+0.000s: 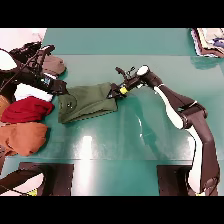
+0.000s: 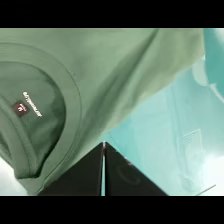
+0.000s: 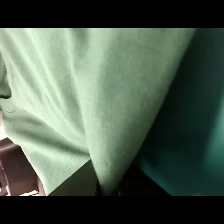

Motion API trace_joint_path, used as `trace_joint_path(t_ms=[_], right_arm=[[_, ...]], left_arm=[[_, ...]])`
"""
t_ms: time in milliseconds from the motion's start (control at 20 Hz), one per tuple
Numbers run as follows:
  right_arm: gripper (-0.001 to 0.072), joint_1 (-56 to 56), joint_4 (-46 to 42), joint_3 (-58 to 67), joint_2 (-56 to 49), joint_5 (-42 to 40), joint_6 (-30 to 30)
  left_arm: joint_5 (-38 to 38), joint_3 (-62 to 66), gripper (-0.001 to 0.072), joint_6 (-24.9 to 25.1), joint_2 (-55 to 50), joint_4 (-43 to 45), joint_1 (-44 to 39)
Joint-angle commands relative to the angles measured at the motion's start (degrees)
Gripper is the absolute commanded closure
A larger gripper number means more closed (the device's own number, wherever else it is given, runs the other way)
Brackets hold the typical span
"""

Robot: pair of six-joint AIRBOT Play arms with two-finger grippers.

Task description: Fold the shirts.

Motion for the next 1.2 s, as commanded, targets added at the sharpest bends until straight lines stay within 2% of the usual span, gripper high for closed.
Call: trace_joint_path(t_ms=[0,150,350,500,800,1000,1150], right_arm=[[0.0695,-0.3,0.1,0.4,1.6,-0.8,-1.0],[0.0696,-4.5,-1.4,-2.5,8.6,-3.4,-1.3],[0.0695,-14.6,-13.0,-13.4,23.3,-6.4,0.2],[0.0695,-25.6,-18.1,-24.3,34.8,-7.7,1.6],[0.0695,-55.4,-19.4,-48.6,58.2,-19.8,3.7],[0.0695,-73.5,-19.4,-60.5,67.0,-23.4,5.0],[0.0695,-82.8,-19.5,-66.6,70.1,-24.2,4.9]], left_arm=[[0.0,0.1,0.0680,0.1,0.0,-2.1,0.0],[0.0,0.1,0.0680,0.0,0.0,-4.3,0.0],[0.1,0.1,0.0681,0.1,0.0,-6.4,0.0],[0.4,0.1,0.0680,0.0,0.0,-7.0,0.0],[2.2,0.1,0.0681,-0.1,0.0,-7.8,0.0],[4.5,0.1,0.0681,-1.3,0.0,-9.1,0.0],[5.4,0.1,0.0680,-1.2,0.0,-9.9,0.0]])
